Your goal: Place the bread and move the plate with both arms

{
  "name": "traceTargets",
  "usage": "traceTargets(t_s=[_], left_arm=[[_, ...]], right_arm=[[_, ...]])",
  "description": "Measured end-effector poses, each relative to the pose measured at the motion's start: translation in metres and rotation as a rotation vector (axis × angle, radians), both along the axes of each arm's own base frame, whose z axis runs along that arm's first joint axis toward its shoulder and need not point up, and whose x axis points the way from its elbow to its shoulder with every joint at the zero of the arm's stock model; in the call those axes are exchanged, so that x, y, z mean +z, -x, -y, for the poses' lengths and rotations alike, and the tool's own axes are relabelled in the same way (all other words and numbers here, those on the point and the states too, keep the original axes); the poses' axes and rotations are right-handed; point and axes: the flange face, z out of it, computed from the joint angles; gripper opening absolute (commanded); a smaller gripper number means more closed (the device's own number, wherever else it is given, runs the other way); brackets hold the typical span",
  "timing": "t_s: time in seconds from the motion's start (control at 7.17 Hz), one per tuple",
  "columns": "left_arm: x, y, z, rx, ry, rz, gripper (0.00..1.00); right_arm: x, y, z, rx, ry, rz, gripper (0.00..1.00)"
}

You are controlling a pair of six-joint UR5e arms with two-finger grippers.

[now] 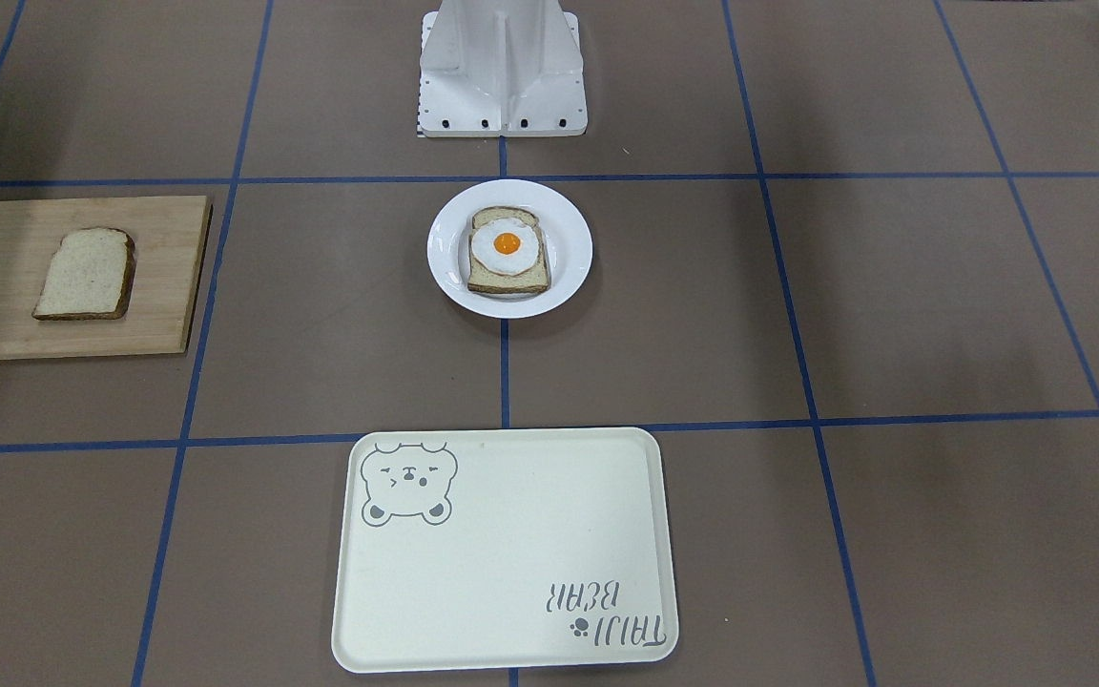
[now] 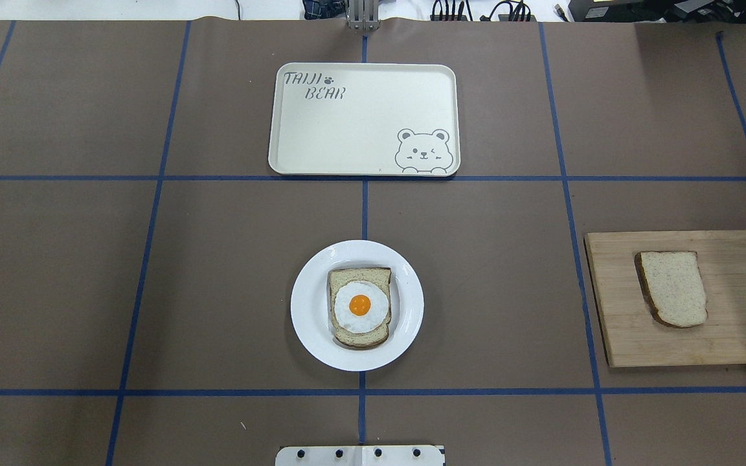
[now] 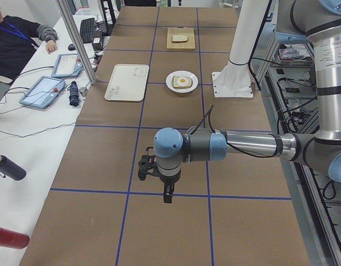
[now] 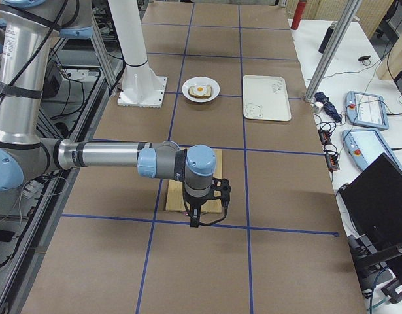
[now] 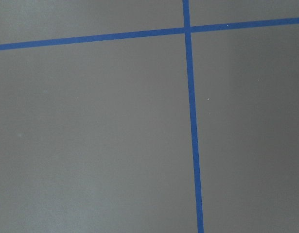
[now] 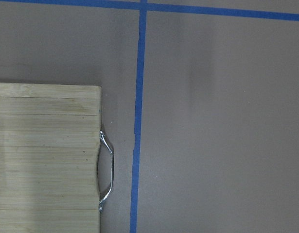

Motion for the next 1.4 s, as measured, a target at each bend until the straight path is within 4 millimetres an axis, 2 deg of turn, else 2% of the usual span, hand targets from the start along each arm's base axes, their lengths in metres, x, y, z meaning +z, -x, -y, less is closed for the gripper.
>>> traceTargets(t_s=[0.42, 0.7, 0.84, 1.12, 1.4], left_arm=[[-0.004, -0.001, 0.001, 0.001, -0.014, 0.000, 0.99], [-0.015, 0.000, 0.003, 0.000, -0.060, 0.006, 0.99], [-0.022, 0.001, 0.009, -0.002, -0.081, 0.008, 0.99], [-0.063, 0.003, 0.048, -0.007, -0.185, 0.009, 0.99], [-0.094, 0.005, 0.073, -0.007, -0.286, 0.010, 0.99]], right_arm=[[-0.003, 0.000, 0.002, 0.000, -0.006, 0.003, 1.00], [-0.022, 0.001, 0.010, 0.001, -0.050, 0.008, 1.00], [-0.036, 0.002, 0.023, 0.004, -0.094, 0.015, 1.00], [-0.059, 0.003, 0.055, 0.009, -0.229, 0.023, 1.00], [-0.054, 0.004, 0.071, 0.008, -0.315, 0.029, 1.00]])
